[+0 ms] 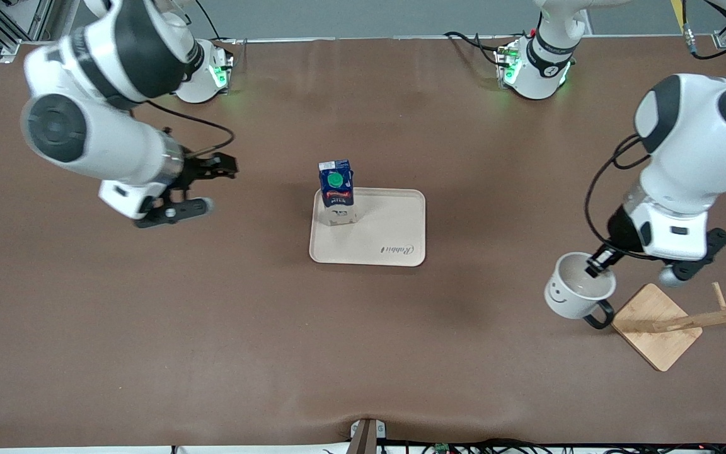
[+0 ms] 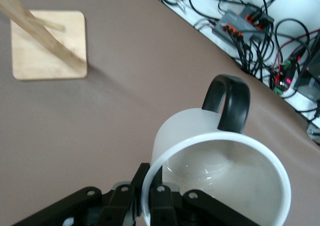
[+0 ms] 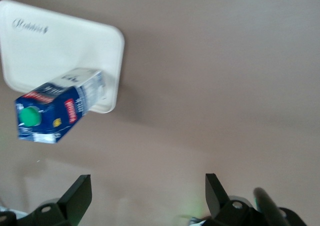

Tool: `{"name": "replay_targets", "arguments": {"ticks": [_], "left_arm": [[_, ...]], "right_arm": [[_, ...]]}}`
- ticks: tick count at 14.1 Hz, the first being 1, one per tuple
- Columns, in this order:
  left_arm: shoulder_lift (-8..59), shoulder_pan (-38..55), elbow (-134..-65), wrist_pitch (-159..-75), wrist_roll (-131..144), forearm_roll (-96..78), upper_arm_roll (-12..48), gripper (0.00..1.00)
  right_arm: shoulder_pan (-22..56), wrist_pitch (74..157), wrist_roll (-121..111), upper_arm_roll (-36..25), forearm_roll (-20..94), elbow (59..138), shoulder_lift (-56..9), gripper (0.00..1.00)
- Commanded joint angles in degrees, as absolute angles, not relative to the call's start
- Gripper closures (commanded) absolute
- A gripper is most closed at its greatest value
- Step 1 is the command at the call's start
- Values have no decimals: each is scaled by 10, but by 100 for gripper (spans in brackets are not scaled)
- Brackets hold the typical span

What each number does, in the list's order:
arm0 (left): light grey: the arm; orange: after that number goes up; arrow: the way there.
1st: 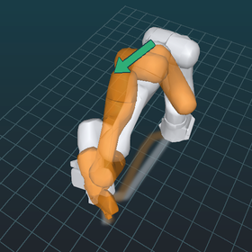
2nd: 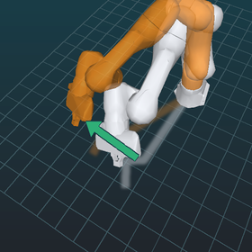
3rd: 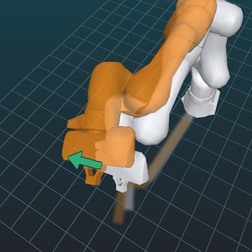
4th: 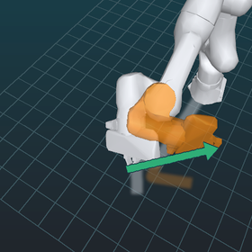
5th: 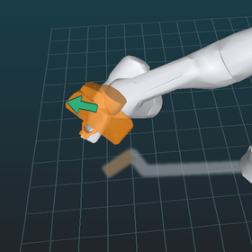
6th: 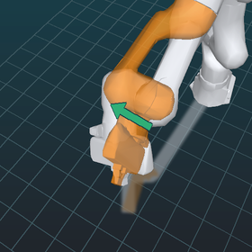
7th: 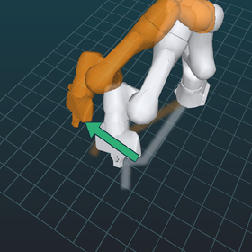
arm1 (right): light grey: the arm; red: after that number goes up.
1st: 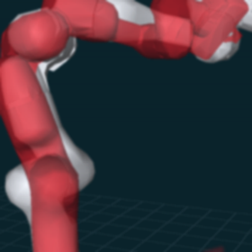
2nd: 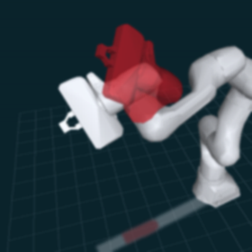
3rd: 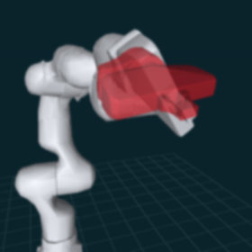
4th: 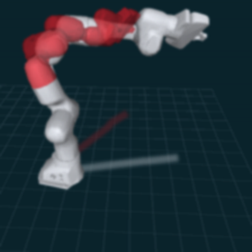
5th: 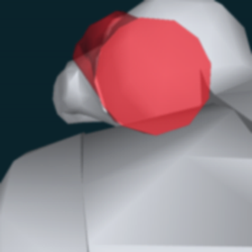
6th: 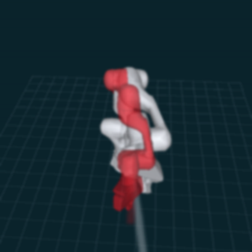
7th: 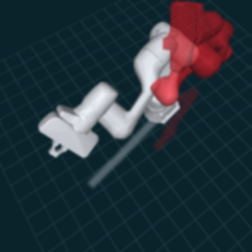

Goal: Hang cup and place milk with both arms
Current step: 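Carry the mug to the wooden stand while the right gripper reaches the milk, then hang the mug handle on the stand peg while the right gripper grasps milk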

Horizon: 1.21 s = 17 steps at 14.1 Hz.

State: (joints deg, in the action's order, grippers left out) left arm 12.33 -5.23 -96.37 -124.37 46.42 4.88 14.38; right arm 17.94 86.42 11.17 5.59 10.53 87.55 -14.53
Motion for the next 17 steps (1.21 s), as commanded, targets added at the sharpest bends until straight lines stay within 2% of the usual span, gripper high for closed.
{"name": "replay_targets", "arguments": {"ticks": [1, 5, 11, 15, 17], "left_arm": [[134, -98, -937, -1230, 417, 53, 150, 100], [149, -141, -922, -1231, 401, 49, 149, 100], [185, -172, -886, -1240, 360, 53, 150, 100], [198, -192, -875, -1251, 295, 51, 150, 100], [198, -194, -876, -1261, 290, 52, 150, 100]], "right_arm": [[233, 886, 205, 52, 129, 864, -178, 0], [301, 1013, 223, 53, 133, 900, -217, 0], [319, 1030, 228, 52, 196, 901, -245, 0], [353, 1088, 244, 51, 194, 923, -261, 0], [359, 1084, 243, 49, 184, 924, -261, 0]]}}
